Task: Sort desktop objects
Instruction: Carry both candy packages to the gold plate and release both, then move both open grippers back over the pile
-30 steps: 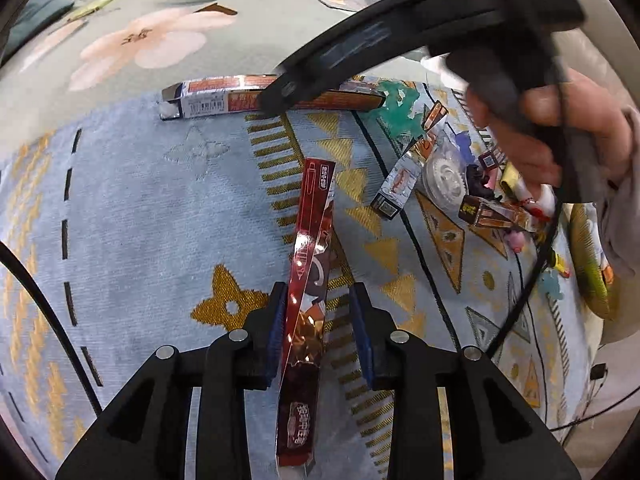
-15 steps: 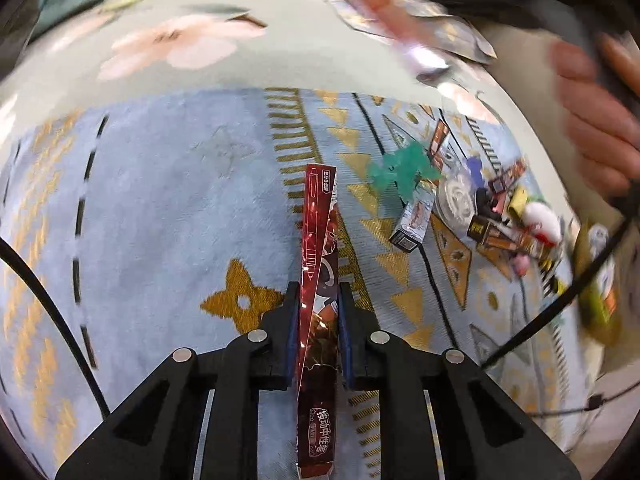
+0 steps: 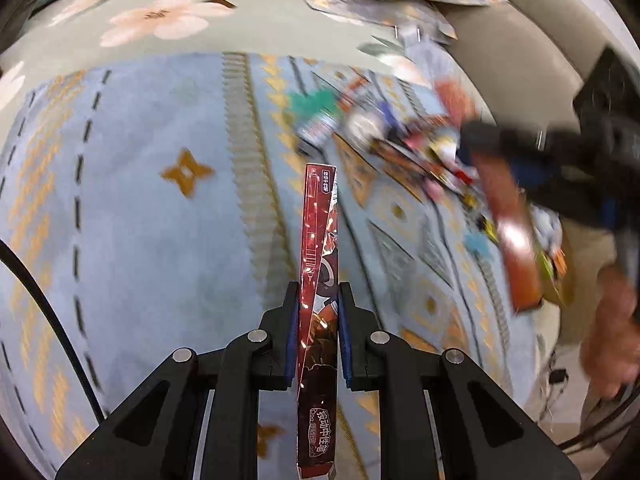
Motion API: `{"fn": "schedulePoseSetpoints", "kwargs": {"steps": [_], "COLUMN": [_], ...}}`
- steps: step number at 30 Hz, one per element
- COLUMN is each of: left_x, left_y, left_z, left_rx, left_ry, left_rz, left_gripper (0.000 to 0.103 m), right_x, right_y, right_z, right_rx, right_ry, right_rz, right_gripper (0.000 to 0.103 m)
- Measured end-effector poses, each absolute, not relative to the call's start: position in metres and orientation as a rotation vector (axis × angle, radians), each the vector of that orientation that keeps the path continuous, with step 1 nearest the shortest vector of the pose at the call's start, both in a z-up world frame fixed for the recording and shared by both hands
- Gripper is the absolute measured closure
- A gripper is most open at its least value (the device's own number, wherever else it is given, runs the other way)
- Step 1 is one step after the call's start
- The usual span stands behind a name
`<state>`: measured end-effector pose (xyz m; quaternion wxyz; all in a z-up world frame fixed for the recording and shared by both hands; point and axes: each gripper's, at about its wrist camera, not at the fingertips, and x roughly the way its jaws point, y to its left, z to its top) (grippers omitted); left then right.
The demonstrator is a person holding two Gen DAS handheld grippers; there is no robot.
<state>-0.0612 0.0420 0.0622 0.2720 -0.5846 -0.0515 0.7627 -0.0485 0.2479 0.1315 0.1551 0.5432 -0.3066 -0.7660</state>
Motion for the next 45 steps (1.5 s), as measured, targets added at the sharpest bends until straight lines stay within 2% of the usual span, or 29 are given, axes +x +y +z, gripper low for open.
{"fn": "schedulePoseSetpoints", "kwargs": {"steps": [3, 8, 16, 20, 24, 25, 26, 27, 28, 32, 37, 45], "left_x": [-0.035, -0.004, 0.030, 0.042, 0.045, 0.045, 0.045, 0.041, 0.037, 0.033, 0.046, 0.065], "left_y": [0.059, 0.110, 0.252, 0.329, 0.396, 0.418, 0.429, 0.443, 0.453, 0.452, 0.420, 0.350], "left_z": [0.071, 0.093, 0.146, 0.168, 0.179, 0.177, 0.175, 0.166, 0.155, 0.130, 0.114, 0.087], "left_rx": [-1.566, -1.491, -1.298, -1.211, -1.135, -1.110, -1.109, -1.136, -1.199, -1.365, -1.484, -1.681], "left_ry": [-0.118, -0.030, 0.093, 0.082, 0.085, 0.091, 0.091, 0.083, 0.080, -0.007, -0.019, -0.158], "left_rz": [2.002, 1.948, 1.828, 1.788, 1.789, 1.794, 1.797, 1.802, 1.797, 1.748, 1.758, 1.789], "left_gripper": [0.089, 0.089, 0.089, 0.089, 0.089, 0.086, 0.078, 0.062, 0.059, 0.059, 0.059, 0.059], "right_x": [-0.006, 0.054, 0.133, 0.158, 0.165, 0.164, 0.163, 0.161, 0.162, 0.182, 0.194, 0.176], "right_y": [0.266, 0.311, 0.433, 0.505, 0.567, 0.583, 0.594, 0.603, 0.609, 0.622, 0.607, 0.536], "right_z": [0.132, 0.154, 0.211, 0.240, 0.244, 0.239, 0.233, 0.226, 0.220, 0.213, 0.190, 0.186], "right_rx": [1.611, 1.660, 1.679, 1.656, 1.675, 1.667, 1.665, 1.698, 1.734, 1.713, 1.766, 1.760], "right_ry": [-0.944, -0.946, -0.923, -0.959, -1.062, -1.115, -1.148, -1.165, -1.186, -1.228, -1.245, -1.071], "right_rz": [-2.233, -2.387, -2.786, -2.992, -3.064, -3.049, -3.021, -2.986, -2.953, -2.923, -2.742, -2.571], "right_gripper": [0.085, 0.085, 0.085, 0.085, 0.085, 0.084, 0.081, 0.063, 0.053, 0.050, 0.049, 0.049]}}
